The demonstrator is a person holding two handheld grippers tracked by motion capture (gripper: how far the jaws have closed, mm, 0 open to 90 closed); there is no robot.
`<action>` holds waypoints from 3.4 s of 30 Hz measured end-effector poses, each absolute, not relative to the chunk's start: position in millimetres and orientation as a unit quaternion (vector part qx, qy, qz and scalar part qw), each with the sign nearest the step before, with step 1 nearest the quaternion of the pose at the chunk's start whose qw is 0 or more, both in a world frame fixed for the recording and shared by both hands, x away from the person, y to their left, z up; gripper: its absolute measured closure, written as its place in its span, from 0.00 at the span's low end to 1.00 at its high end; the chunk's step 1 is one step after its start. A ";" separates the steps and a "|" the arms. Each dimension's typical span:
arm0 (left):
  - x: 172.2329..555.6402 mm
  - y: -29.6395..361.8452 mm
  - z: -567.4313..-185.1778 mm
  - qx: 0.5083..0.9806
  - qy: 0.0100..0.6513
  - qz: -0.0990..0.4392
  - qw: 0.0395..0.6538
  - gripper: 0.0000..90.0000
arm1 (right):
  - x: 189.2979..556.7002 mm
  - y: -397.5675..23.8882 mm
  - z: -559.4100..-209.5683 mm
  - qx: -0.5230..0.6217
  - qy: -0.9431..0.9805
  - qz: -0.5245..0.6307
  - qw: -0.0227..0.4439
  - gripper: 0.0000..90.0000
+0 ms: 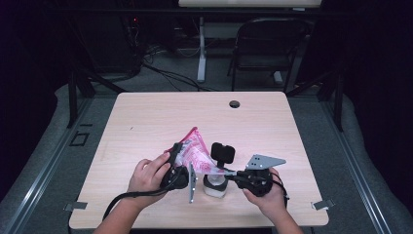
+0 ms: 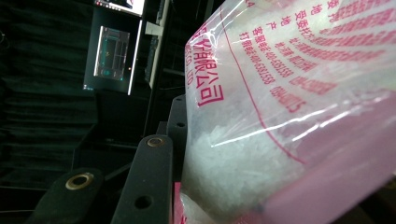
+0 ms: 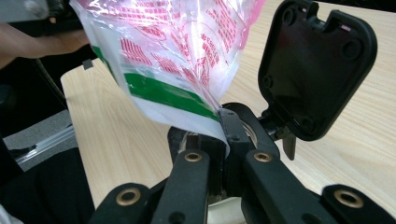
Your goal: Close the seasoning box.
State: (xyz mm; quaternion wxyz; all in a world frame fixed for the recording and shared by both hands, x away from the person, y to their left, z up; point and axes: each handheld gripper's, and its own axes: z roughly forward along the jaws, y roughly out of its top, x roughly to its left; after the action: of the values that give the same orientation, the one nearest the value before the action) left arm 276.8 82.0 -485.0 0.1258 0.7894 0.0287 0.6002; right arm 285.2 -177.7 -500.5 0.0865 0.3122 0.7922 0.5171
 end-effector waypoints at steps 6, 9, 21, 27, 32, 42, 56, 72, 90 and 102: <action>275.6 79.5 -484.7 0.789 0.024 0.601 0.127 0.79 | 286.3 -177.8 -503.1 0.316 0.797 0.508 0.086 1.00; 274.8 77.9 -484.2 0.789 0.023 0.601 0.127 0.79 | 287.3 -179.2 -503.2 0.319 0.797 0.505 0.086 1.00; 272.1 70.1 -480.7 0.787 0.016 0.602 0.133 0.79 | 289.5 -180.8 -506.3 0.327 0.807 0.483 0.091 1.00; 270.8 68.2 -478.9 0.785 0.015 0.604 0.135 0.79 | 290.1 -181.7 -506.7 0.331 0.804 0.485 0.089 1.00; 270.1 67.8 -478.4 0.784 0.015 0.606 0.137 0.79 | 290.8 -182.4 -507.2 0.332 0.804 0.486 0.087 1.00; 269.7 67.6 -479.0 0.784 0.016 0.605 0.136 0.79 | 291.3 -181.3 -509.0 0.337 0.804 0.483 0.084 1.00; 269.3 67.3 -478.0 0.782 0.014 0.607 0.139 0.79 | 292.9 -181.3 -510.7 0.342 0.802 0.484 0.077 1.00; 268.9 65.8 -476.1 0.781 0.014 0.608 0.144 0.79 | 293.9 -181.8 -512.2 0.348 0.798 0.486 0.073 1.00; 268.7 65.7 -472.5 0.778 0.013 0.610 0.150 0.79 | 294.0 -180.7 -512.7 0.346 0.801 0.483 0.070 1.00; 268.6 65.5 -471.1 0.778 0.013 0.610 0.149 0.79 | 294.1 -179.6 -513.8 0.348 0.799 0.486 0.069 1.00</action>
State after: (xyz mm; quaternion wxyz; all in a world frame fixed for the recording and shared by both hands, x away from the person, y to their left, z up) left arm 268.6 65.5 -471.1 0.1493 0.7778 0.0131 0.6104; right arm 294.1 -179.6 -513.8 0.0693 0.3476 0.7989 0.4860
